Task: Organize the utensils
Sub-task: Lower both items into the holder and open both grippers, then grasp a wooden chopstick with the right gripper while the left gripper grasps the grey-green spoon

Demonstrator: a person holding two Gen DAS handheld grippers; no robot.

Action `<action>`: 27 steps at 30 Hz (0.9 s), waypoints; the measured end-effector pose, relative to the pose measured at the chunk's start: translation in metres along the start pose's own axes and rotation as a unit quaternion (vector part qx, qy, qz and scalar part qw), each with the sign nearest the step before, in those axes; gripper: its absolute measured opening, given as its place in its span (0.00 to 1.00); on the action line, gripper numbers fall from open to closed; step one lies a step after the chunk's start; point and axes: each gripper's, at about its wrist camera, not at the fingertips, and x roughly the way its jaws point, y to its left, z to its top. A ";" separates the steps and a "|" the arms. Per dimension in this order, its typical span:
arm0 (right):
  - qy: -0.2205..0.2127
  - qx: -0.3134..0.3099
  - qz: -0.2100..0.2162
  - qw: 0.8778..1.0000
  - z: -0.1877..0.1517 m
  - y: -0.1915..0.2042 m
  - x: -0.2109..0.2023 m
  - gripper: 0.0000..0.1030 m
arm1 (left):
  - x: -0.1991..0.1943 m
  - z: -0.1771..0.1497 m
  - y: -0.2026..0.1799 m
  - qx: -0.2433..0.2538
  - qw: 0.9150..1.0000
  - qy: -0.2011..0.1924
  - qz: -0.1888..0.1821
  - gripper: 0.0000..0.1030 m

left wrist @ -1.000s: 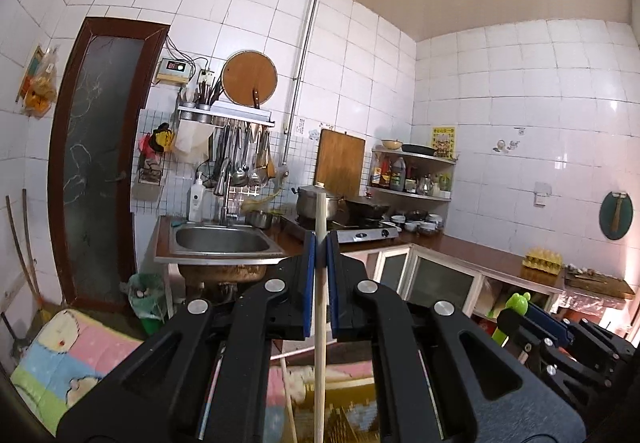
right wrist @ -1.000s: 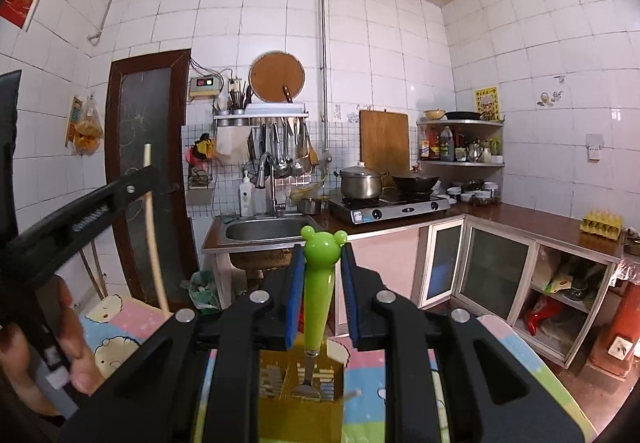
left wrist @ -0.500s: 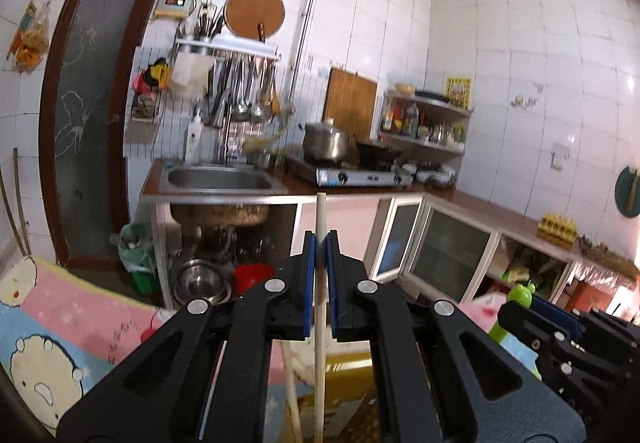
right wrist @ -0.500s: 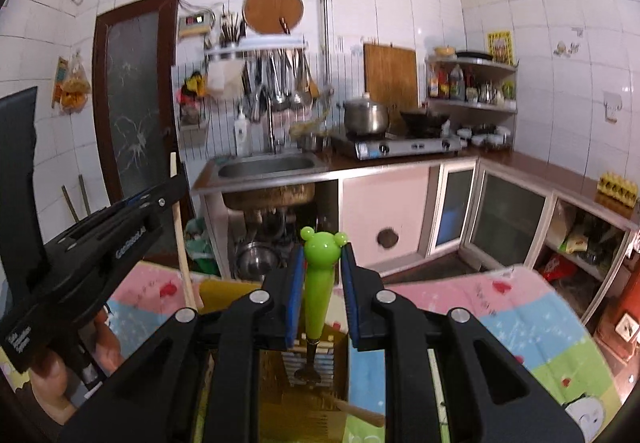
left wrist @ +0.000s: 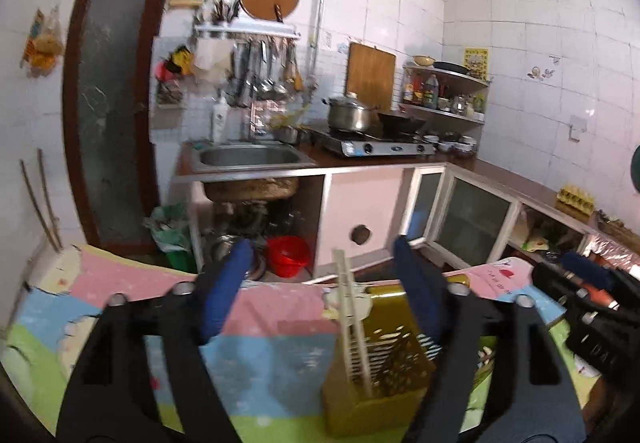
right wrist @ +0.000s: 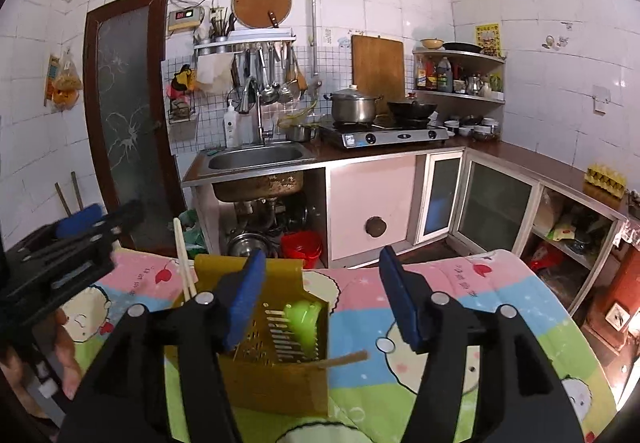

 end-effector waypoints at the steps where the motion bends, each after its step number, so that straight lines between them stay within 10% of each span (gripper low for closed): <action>1: -0.003 0.005 -0.003 1.000 0.000 -0.003 -0.008 0.70 | -0.009 0.000 0.002 0.002 1.000 0.000 0.002 0.80; 6: 0.004 0.006 -0.007 1.000 -0.016 -0.009 -0.042 0.76 | -0.046 -0.010 0.017 0.008 1.000 0.002 0.022 0.95; 27: 0.147 -0.005 0.000 0.989 -0.177 -0.007 -0.049 0.77 | -0.080 -0.168 0.021 0.013 0.987 0.161 0.015 0.95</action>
